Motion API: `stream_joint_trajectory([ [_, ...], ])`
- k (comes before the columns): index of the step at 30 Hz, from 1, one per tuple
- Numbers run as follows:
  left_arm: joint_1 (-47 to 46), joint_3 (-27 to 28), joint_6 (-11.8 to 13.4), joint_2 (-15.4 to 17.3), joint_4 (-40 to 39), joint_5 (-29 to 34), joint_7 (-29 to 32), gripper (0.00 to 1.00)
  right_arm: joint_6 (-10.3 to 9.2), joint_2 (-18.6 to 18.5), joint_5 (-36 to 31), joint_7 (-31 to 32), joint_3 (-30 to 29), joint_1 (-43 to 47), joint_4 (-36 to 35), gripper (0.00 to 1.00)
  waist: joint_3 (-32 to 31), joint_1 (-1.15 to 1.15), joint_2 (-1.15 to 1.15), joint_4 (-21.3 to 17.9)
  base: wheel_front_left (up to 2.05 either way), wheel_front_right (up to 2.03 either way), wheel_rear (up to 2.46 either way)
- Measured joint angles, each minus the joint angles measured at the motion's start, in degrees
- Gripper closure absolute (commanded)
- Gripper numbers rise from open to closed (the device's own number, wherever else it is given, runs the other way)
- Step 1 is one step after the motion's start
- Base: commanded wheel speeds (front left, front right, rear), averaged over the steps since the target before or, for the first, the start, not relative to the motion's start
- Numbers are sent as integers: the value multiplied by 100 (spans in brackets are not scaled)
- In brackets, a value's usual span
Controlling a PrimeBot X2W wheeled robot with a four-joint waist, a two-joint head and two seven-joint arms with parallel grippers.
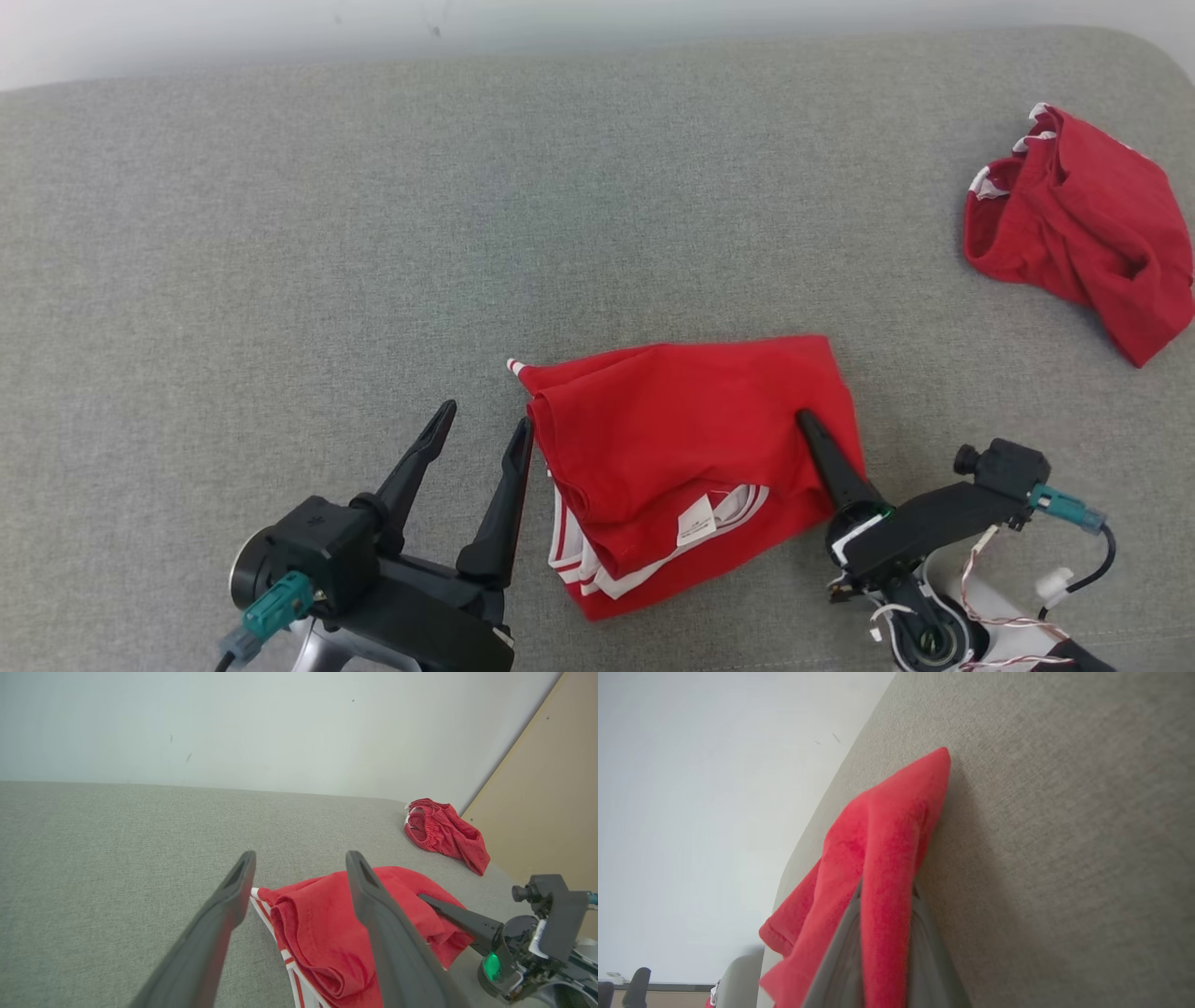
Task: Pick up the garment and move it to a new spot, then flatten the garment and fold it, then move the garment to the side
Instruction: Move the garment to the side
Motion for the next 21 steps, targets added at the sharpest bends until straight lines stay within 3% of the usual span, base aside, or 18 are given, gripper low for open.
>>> stream_joint_trajectory([
  [16,50,163,5,11,-57,-3,-78,0,0,-888,-305,-183,-244,-64,-836,100,-112,0,0,-376,0,0,0],
  [21,70,178,8,10,-101,-3,-79,0,0,-1003,-346,-203,-326,-75,-900,100,-129,0,0,-558,0,0,0],
])
